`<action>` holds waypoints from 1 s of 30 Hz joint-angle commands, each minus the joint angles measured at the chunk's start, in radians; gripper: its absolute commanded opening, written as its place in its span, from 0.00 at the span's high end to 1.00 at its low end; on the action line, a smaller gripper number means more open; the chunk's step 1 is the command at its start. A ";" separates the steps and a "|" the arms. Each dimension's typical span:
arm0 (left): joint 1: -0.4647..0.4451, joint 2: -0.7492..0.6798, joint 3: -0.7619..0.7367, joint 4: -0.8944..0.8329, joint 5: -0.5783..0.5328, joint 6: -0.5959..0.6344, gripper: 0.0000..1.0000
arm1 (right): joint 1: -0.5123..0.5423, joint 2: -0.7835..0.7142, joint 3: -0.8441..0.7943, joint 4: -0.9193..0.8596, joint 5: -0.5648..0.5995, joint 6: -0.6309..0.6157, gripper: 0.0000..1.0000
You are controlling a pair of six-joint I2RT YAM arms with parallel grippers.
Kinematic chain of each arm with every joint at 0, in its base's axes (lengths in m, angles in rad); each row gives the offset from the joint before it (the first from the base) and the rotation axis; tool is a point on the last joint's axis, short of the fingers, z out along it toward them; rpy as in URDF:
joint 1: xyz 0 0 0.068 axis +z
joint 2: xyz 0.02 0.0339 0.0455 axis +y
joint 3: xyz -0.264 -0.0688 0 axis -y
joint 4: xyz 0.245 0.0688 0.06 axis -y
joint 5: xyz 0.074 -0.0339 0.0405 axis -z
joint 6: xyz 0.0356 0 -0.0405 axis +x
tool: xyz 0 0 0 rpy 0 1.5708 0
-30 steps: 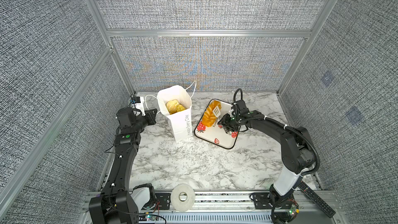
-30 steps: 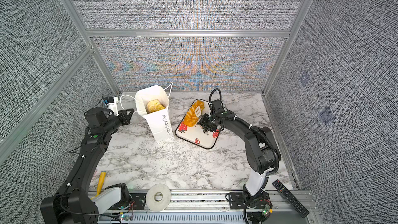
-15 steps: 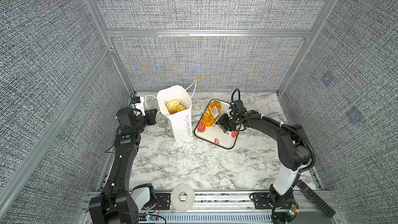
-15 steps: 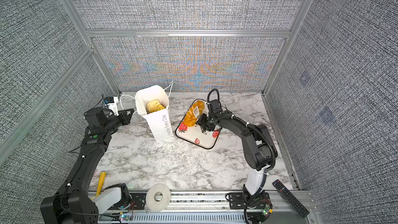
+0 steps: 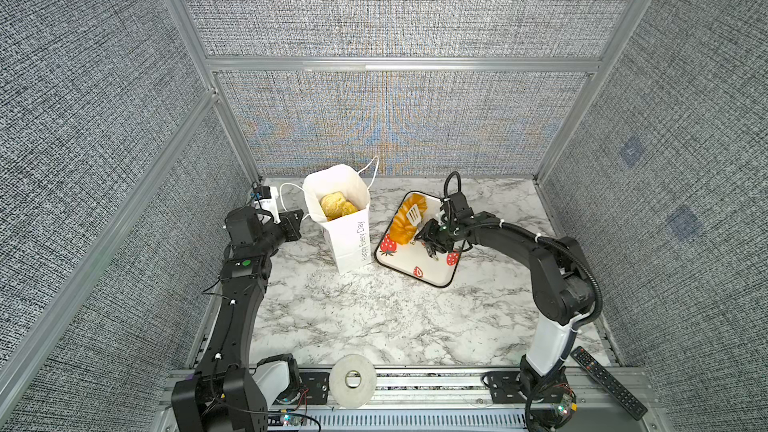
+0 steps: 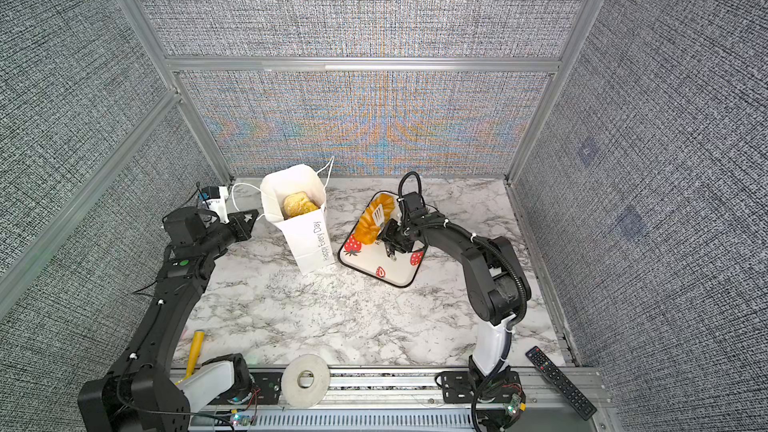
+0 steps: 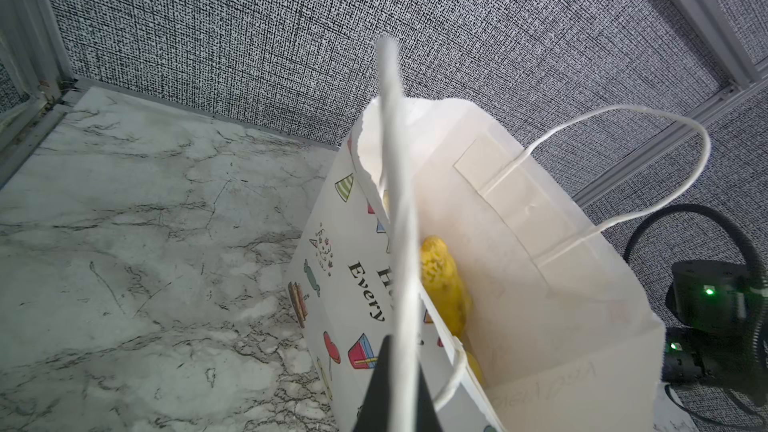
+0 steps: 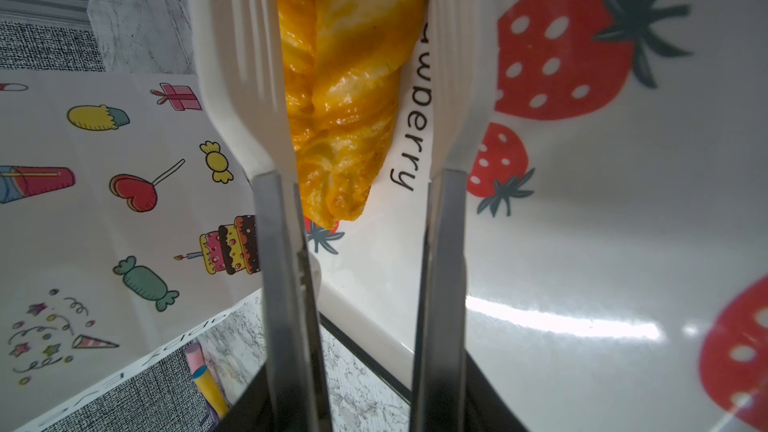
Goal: Place the fake bread into the paper bag
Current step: 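Lower the right tongs onto the braided loaf and close them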
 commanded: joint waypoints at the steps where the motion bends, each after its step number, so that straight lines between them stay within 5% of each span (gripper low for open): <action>1: -0.001 -0.003 0.006 0.003 0.006 0.008 1.00 | 0.000 0.004 0.011 0.011 0.002 0.002 0.54; 18: 0.001 -0.004 0.005 0.003 0.007 0.008 1.00 | 0.001 0.023 0.013 0.020 -0.001 0.004 0.64; 30: 0.001 -0.004 0.005 0.004 0.006 0.008 1.00 | 0.001 0.002 0.003 0.020 0.003 -0.003 0.82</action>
